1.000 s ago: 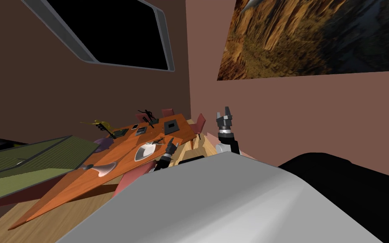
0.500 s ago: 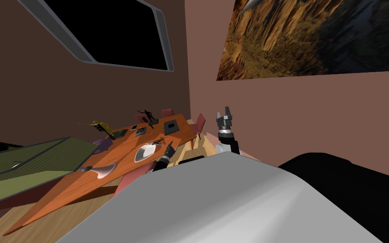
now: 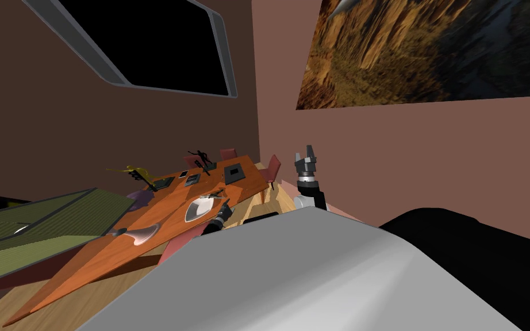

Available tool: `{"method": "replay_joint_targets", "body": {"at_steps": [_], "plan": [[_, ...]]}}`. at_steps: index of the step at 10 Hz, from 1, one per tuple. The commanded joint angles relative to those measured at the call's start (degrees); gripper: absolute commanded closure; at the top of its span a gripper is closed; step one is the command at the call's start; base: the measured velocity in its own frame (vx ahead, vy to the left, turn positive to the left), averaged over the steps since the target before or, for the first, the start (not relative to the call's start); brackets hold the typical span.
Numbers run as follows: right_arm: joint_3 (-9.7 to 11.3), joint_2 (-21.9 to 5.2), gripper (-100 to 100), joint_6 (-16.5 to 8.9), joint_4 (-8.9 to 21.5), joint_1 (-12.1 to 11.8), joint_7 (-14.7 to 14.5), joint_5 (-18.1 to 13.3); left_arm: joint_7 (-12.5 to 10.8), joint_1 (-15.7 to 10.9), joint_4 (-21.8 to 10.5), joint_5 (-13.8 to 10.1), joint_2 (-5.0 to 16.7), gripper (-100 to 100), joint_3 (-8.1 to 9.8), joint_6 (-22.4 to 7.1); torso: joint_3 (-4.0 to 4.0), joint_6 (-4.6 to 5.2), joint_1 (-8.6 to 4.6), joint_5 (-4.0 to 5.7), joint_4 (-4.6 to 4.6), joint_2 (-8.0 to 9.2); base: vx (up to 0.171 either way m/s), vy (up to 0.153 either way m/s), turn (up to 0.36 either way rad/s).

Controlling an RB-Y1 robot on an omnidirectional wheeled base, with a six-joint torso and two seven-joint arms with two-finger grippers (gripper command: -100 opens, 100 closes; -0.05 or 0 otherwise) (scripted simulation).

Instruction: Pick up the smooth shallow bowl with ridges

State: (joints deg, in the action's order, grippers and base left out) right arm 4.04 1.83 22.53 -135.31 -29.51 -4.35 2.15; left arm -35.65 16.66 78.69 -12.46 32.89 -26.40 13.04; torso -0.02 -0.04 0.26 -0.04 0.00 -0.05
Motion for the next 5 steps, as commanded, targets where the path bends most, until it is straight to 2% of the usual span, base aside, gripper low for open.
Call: {"method": "replay_joint_targets", "body": {"at_steps": [1, 2, 4, 5], "plan": [[0.0, 0.0, 0, 0.0, 0.0, 0.0, 0.0, 0.0, -1.25, -0.81, -1.91, -0.47, 1.12, -100, -0.21, -0.62, 0.0, 0.0, 0.0, 0.0, 0.0, 0.0, 0.012, 0.04, -0.003], [0.0, 0.0, 0, 0.0, 0.0, 0.0, 0.0, 0.0, -2.73, -1.45, -3.6, -1.09, 2.7, -100, -0.32, -1.53, 0.01, 0.01, -0.05, 0.01, 0.01, 0.01, 0.02, 0.028, -0.004], [0.0, 0.0, 0, 0.0, 0.0, 0.0, 0.0, 0.0, -2.73, -1.45, -3.88, -1.09, 2.7, -100, -0.32, -1.53, 0.0, 0.0, -0.12, 0.02, 0.0, 0.0, 0.009, 0.017, 0.0], [0.0, 0.0, 0, 0.0, 0.0, 0.0, 0.0, 0.0, -4.16, -2.07, -5.74, -1.68, 4.23, -100, -0.42, -2.42, 0.02, 0.01, -0.17, 0.03, 0.01, 0.03, 0.004, 0.017, -0.005]]}}
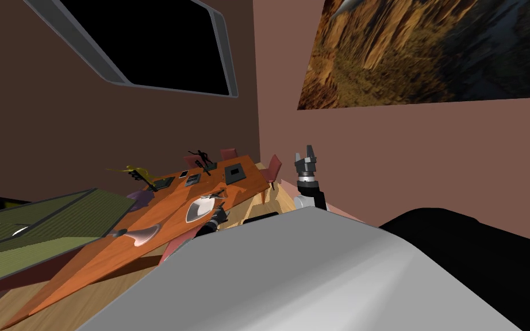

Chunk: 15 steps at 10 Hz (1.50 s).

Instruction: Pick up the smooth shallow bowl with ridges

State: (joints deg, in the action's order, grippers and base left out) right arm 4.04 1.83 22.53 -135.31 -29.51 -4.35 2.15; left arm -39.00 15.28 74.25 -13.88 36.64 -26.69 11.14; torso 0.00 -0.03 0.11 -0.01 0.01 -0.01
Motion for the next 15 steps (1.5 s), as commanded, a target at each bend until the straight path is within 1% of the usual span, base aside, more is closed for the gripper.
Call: {"method": "replay_joint_targets", "body": {"at_steps": [1, 2, 3, 7, 8, 9, 10, 11, 12, 14, 15], "plan": [[0.0, 0.0, 0, 0.0, 0.0, 0.0, 0.0, 0.0, -2.18, -1.28, -2.86, -0.82, 1.94, -100, -0.2, -1.36, 0.0, 0.0, 0.0, 0.0, 0.0, 0.0, 0.015, 0.04, -0.002], [0.0, 0.0, 0, 0.0, 0.0, 0.0, 0.0, 0.0, -3.46, -1.82, -4.7, -1.34, 3.31, -100, -0.29, -2.15, -0.02, 0.01, 0.08, -0.02, 0.0, -0.04, 0.024, 0.049, -0.01], [0.0, 0.0, 0, 0.0, 0.0, 0.0, 0.0, 0.0, -3.46, -1.82, -4.7, -1.34, 3.31, -100, -0.29, -2.15, -0.03, -0.01, 0.12, -0.03, -0.01, -0.06, 0.015, 0.04, 0.001], [0.0, 0.0, 0, 0.0, 0.0, 0.0, 0.0, 0.0, -7.58, -3.54, -9.84, -3.02, 7.78, -100, -0.64, -4.66, -0.02, 0.0, 0.07, -0.02, -0.01, -0.03, 0.013, 0.034, -0.006], [0.0, 0.0, 0, 0.0, 0.0, 0.0, 0.0, 0.0, -8.89, -4.08, -11.46, -3.55, 9.29, -100, -0.83, -5.46, -0.02, 0.0, 0.05, -0.02, 0.0, -0.03, 0.011, 0.028, -0.014], [0.0, 0.0, 0, 0.0, 0.0, 0.0, 0.0, 0.0, -9.64, -4.37, -12.36, -3.86, 10.17, -100, -0.97, -5.91, -0.01, 0.0, 0.04, -0.02, 0.0, -0.02, 0.011, 0.023, -0.014], [0.0, 0.0, 0, 0.0, 0.0, 0.0, 0.0, 0.0, -8.73, -3.5, -11.32, -3.51, 9.41, -100, -0.5, -5.38, -0.01, 0.0, 0.01, -0.01, 0.0, -0.02, 0.005, 0.011, -0.002], [0.0, 0.0, 0, 0.0, 0.0, 0.0, 0.0, 0.0, -8.92, -3.5, -11.39, -3.55, 9.53, 0, -0.47, -5.55, 0.0, 0.01, -0.05, -0.02, 0.0, 0.0, 0.0, 0.0, 0.0], [0.0, 0.0, 0, 0.0, 0.0, 0.0, 0.0, 0.0, -7.87, -3.92, -12.75, -3.24, 7.83, -100, 0.03, -5.38, 0.01, 0.01, -0.08, 0.0, 0.0, 0.02, 0.02, 0.029, -0.024], [0.0, 0.0, 0, 0.0, 0.0, 0.0, 0.0, 0.0, -6.57, -4.45, -14.45, -2.86, 5.71, -100, 0.66, -5.18, -0.06, 0.01, 0.04, -0.03, -0.02, -0.12, 0.048, 0.044, -0.033], [0.0, 0.0, 0, 0.0, 0.0, 0.0, 0.0, 0.0, -7.08, -4.33, -13.85, -2.98, 6.39, -100, 0.42, -5.34, -0.09, 0.02, 0.06, -0.05, -0.03, -0.17, 0.016, 0.015, 0.004]]}}
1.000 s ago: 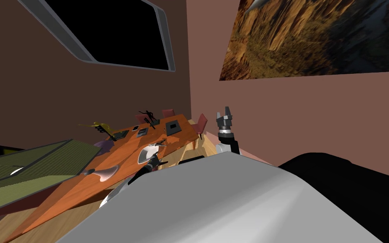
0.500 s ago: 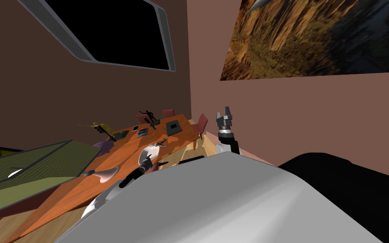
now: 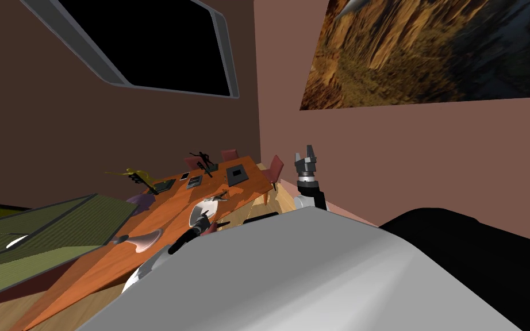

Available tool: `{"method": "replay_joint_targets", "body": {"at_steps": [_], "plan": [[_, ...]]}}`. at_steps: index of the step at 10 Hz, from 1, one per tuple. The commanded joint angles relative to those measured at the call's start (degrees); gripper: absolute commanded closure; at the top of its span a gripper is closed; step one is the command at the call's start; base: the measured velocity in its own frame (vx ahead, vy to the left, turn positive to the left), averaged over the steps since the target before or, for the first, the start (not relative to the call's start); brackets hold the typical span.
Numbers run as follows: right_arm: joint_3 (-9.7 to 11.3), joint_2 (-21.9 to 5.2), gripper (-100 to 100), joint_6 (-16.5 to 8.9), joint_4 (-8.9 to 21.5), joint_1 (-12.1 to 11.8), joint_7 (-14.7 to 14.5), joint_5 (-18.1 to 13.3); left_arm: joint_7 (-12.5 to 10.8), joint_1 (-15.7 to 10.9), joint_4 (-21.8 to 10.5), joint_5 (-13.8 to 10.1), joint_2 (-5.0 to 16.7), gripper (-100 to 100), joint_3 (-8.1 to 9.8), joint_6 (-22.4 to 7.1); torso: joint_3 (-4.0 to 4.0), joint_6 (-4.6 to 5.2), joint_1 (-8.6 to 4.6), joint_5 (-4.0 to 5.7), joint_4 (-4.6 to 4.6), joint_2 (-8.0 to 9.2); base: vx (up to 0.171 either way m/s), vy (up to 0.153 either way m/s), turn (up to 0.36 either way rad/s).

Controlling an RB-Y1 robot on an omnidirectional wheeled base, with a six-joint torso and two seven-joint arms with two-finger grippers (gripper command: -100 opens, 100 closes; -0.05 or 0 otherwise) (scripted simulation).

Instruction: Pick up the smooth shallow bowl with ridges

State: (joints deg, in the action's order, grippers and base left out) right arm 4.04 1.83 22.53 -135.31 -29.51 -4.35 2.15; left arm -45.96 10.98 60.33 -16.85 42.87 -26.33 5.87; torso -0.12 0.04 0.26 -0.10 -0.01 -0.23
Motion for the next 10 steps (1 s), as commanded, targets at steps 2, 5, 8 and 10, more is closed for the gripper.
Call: {"method": "replay_joint_targets", "body": {"at_steps": [2, 5, 8, 10], "plan": [[0.0, 0.0, 0, 0.0, 0.0, 0.0, 0.0, 0.0, -0.02, 0.03, 0.01, 0.0, 0.0, 100, -0.02, -0.01, 0.0, 0.01, 0.01, 0.01, 0.01, -0.01, 0.0, 0.0, 0.0], [0.0, 0.0, 0, 0.0, 0.0, 0.0, 0.0, 0.0, 0.08, 0.12, -0.08, 0.06, 0.04, 100, -0.1, -0.15, 0.07, 0.01, 0.06, -0.03, 0.1, 0.04, 0.0, 0.0, 0.0], [0.0, 0.0, 0, 0.0, 0.0, 0.0, 0.0, 0.0, -1.68, 0.7, 2.2, -0.5, 2.87, 100, -0.71, -0.22, 0.1, 0.0, -0.02, 0.01, 0.1, 0.1, -0.022, -0.024, 0.023], [0.0, 0.0, 0, 0.0, 0.0, 0.0, 0.0, 0.0, -1.34, 0.6, 1.8, -0.4, 2.35, 0, -0.52, -0.15, 0.11, 0.01, -0.06, 0.01, 0.1, 0.12, -0.009, -0.01, 0.006]]}}
